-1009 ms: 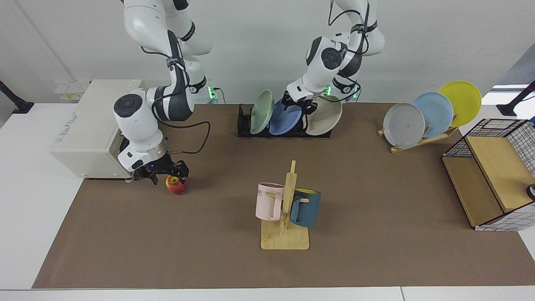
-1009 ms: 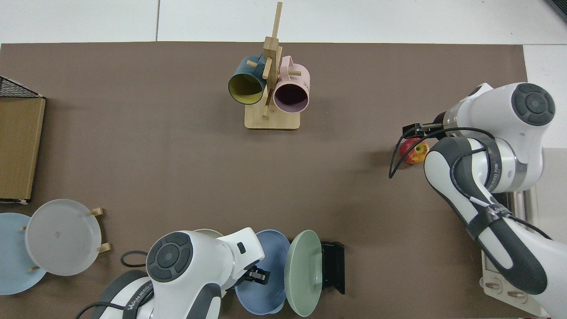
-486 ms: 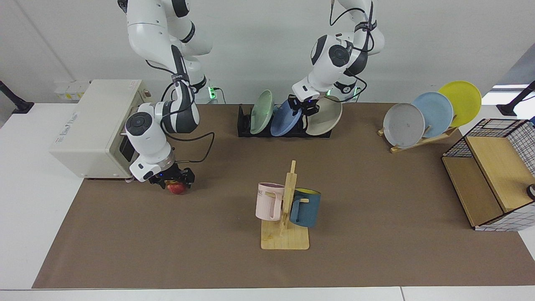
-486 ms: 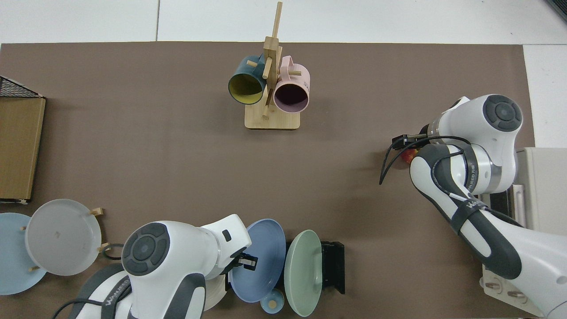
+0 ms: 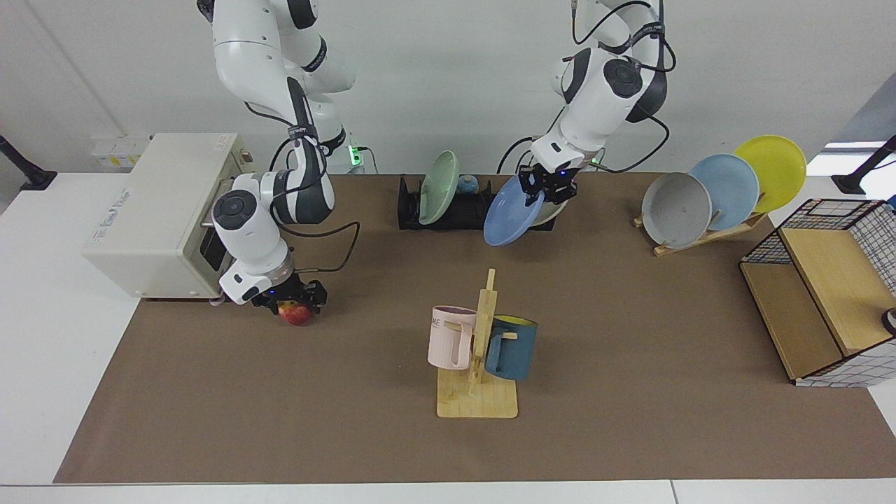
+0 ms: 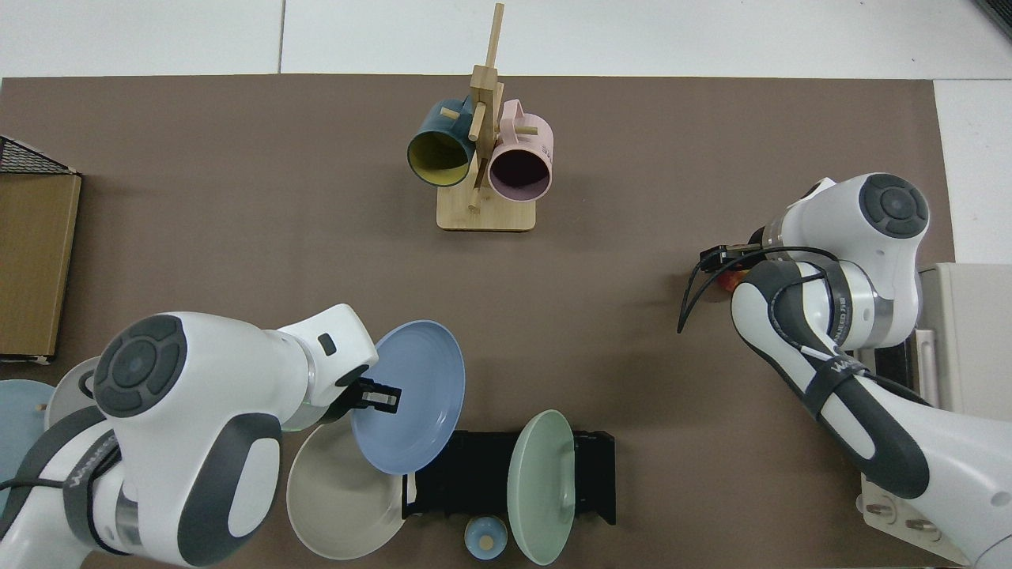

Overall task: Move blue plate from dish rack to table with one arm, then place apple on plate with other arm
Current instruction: 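Lift the blue plate from the rack with the left gripper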

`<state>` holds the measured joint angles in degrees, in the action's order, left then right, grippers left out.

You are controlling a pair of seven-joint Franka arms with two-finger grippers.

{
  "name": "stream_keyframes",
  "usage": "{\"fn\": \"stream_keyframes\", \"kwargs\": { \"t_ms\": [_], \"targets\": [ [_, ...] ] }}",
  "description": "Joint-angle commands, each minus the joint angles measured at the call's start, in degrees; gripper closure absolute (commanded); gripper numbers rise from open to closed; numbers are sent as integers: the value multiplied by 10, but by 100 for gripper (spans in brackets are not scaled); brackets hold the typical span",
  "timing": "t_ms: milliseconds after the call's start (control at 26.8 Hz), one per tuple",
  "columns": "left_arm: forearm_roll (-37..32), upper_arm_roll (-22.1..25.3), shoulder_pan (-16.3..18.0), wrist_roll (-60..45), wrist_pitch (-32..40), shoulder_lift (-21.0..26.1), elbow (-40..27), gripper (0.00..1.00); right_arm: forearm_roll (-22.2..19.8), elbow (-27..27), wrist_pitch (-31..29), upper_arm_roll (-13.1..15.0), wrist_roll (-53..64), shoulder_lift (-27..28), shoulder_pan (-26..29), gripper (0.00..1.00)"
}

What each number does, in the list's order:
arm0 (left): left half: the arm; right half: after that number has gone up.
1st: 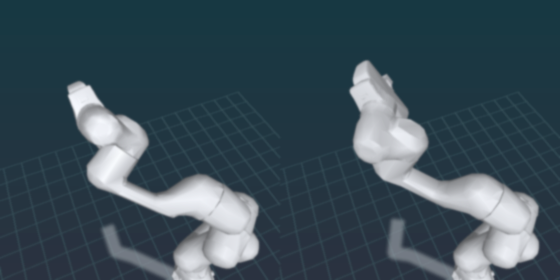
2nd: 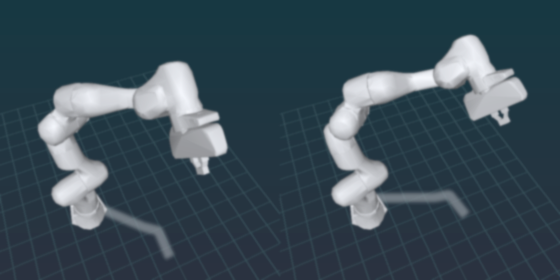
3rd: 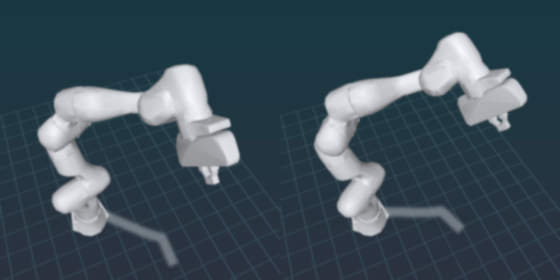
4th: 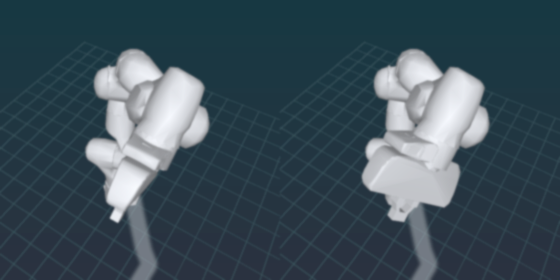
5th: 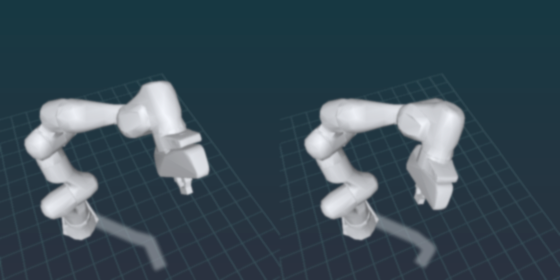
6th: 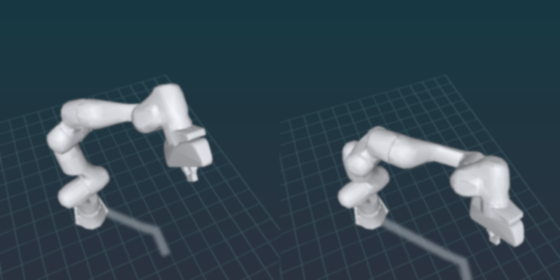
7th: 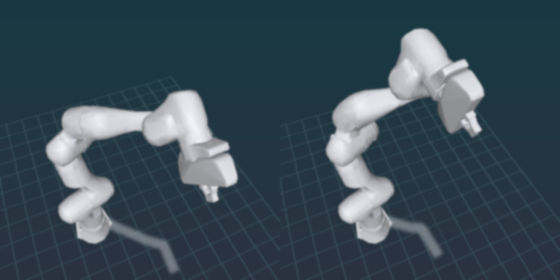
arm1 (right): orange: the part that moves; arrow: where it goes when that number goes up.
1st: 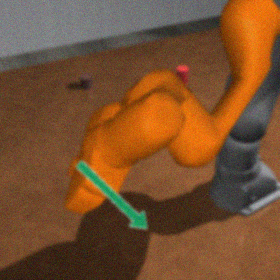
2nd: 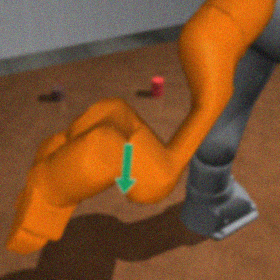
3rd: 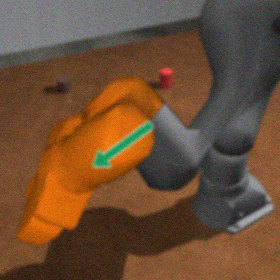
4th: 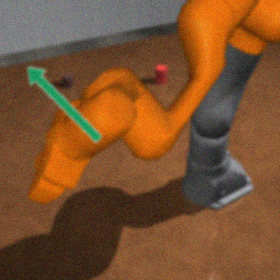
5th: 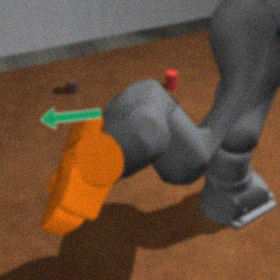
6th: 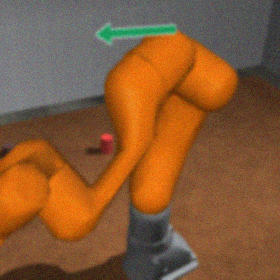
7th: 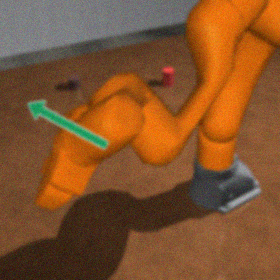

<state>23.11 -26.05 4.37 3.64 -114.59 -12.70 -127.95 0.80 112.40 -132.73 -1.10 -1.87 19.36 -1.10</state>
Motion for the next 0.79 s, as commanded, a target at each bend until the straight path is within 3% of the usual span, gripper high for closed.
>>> {"fn": "stream_keyframes", "kwargs": {
  "t_ms": [0,262,598,636,748],
  "targets": [
    [10,17,3,-1,-37,79,51,100,2,15,-12,-3,29,-9,10,0],
    [125,18,3,43,-159,158,59,100,2,17,-11,-3,25,-8,7,0],
    [211,23,5,133,-184,224,60,100,2,21,-12,-2,31,-8,8,4],
    [214,23,3,133,-190,232,62,100,2,21,-12,-3,31,-8,10,14],
    [217,22,-5,133,-215,256,65,100,2,21,-12,-2,30,-8,9,59]
  ]
}}
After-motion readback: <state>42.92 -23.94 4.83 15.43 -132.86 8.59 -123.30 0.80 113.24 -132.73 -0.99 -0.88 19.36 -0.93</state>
